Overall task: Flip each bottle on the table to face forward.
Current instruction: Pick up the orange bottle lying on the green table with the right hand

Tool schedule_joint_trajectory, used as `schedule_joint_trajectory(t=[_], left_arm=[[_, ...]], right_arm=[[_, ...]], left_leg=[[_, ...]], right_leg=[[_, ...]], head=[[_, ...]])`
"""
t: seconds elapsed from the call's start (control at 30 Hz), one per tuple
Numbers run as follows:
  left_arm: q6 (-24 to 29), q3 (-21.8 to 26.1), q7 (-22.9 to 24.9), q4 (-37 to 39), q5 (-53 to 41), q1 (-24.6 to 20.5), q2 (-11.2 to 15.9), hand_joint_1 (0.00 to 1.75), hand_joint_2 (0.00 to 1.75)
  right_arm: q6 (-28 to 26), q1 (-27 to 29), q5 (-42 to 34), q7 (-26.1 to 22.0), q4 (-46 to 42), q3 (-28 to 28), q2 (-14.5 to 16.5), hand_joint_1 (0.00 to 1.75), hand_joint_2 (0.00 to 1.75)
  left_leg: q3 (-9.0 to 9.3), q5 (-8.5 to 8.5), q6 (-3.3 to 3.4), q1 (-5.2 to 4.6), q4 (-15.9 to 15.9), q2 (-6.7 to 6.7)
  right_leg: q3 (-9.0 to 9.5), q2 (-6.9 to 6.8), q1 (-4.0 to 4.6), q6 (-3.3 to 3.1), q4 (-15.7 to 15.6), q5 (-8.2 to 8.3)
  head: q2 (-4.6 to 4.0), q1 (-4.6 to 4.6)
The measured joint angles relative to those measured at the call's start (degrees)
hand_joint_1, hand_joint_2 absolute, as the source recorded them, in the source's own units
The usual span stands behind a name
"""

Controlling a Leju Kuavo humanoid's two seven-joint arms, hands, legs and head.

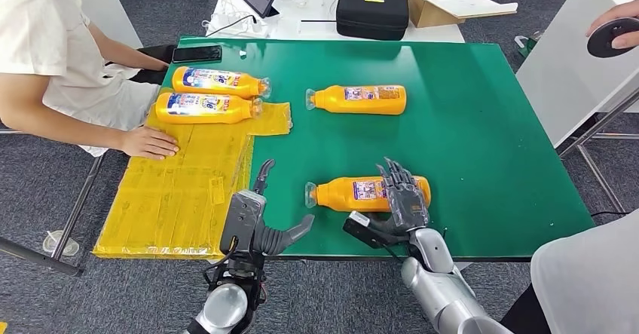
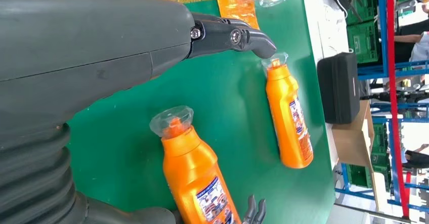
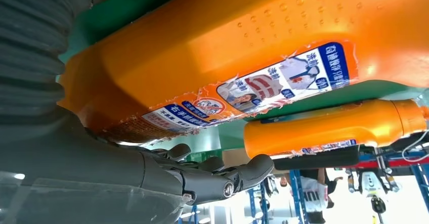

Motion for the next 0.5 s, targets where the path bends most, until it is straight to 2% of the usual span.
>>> schedule_joint_trajectory(t=[0.2, 0.5], left_arm=[[0.0, 0.0, 0.4, 0.2, -0.4, -0.1, 0.0, 0.00, 1.75], [0.0, 0.0, 0.5, 0.4, -0.6, -0.1, 0.0, 0.00, 1.75]], right_arm=[[2.5, -2.2, 0.9, 3.4, 2.3, 0.5, -0.3, 0.00, 1.75], [3.6, -3.2, 1.3, 4.8, 3.8, 0.9, -0.5, 0.02, 1.75]], left_leg=[[0.20, 0.01, 0.01, 0.00, 0.0, 0.02], [0.32, 0.05, 0.05, -0.01, 0.0, 0.02]], right_leg=[[0.19, 0.00, -0.01, 0.02, 0.0, 0.03], [0.32, 0.00, -0.01, 0.04, 0.0, 0.05]], head=[[0.01, 0.02], [0.00, 0.02]])
